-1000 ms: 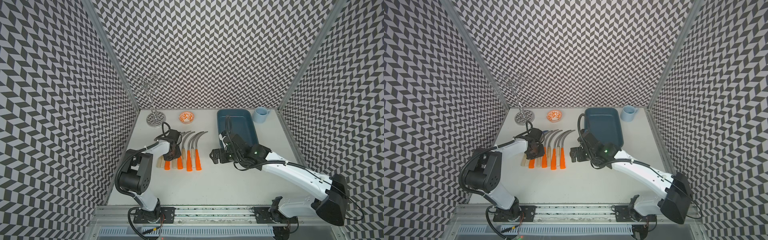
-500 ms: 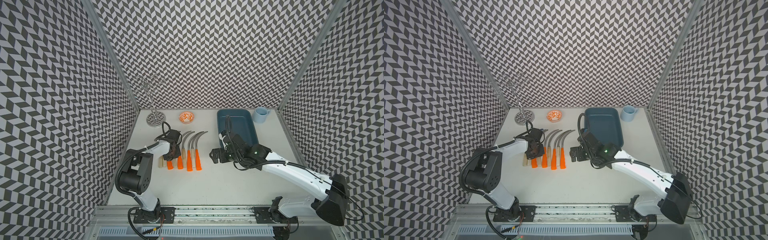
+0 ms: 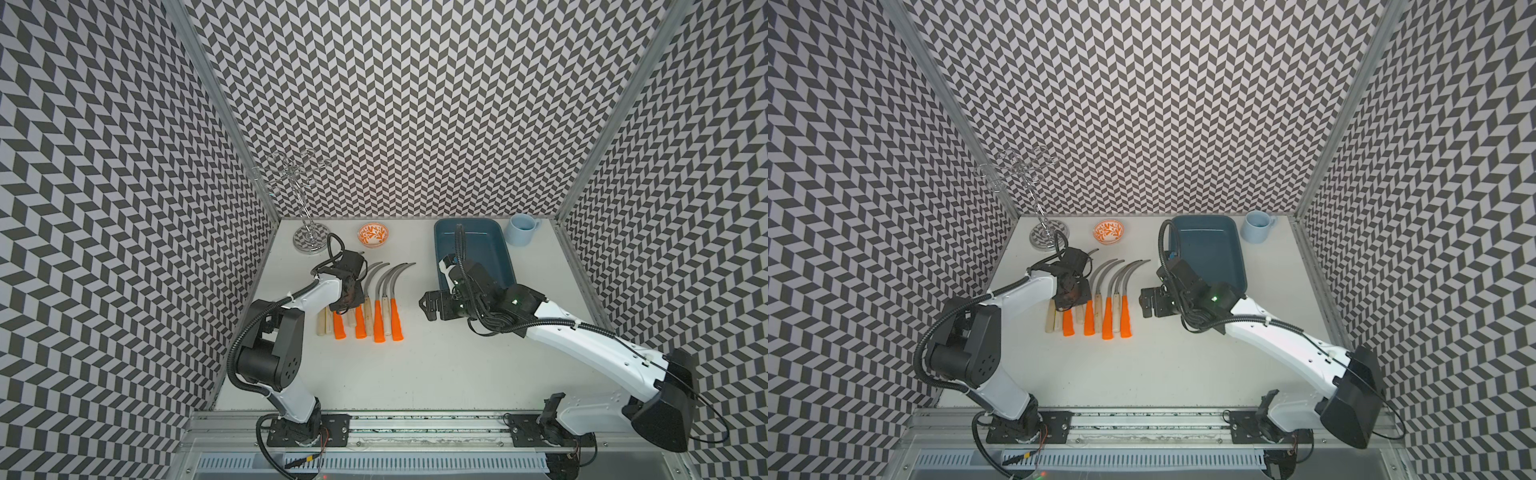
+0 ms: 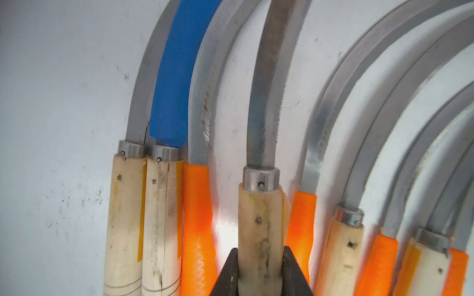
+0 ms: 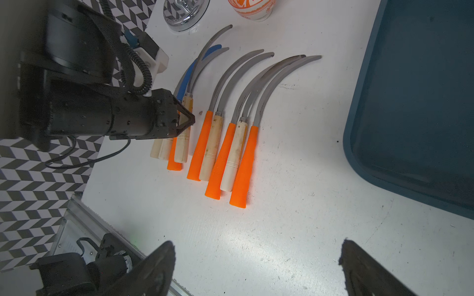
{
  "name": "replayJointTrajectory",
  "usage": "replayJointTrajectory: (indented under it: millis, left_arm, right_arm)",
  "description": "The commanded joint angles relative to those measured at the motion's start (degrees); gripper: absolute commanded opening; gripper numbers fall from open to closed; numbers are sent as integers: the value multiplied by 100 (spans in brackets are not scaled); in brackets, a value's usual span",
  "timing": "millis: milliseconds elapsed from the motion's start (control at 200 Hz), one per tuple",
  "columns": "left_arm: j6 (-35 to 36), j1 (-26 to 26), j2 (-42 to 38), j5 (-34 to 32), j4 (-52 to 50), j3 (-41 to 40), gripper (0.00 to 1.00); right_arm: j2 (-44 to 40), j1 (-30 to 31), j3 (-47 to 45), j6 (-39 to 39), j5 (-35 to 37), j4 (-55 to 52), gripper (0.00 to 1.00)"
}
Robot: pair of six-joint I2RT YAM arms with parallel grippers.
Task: Put small sickles into storage boxes
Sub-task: Pick up the sickle at the center of the board.
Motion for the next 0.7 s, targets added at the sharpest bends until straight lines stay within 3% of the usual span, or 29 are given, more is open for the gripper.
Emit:
replayJointTrajectory:
  millis: [0,325,691]
  left_arm:
    - [-31,-87,-221,-245,-242,245,6]
    - [-35,-329,-199,-162,-558,835,6]
    - [-162,-656,420,57,-838,1894,6]
  right_arm:
    - [-41,-45,249,-51,-13,166,100]
    - [21,-315,349,-28,-374,194,99]
    - [-144,-815,388,-158,-560,14,99]
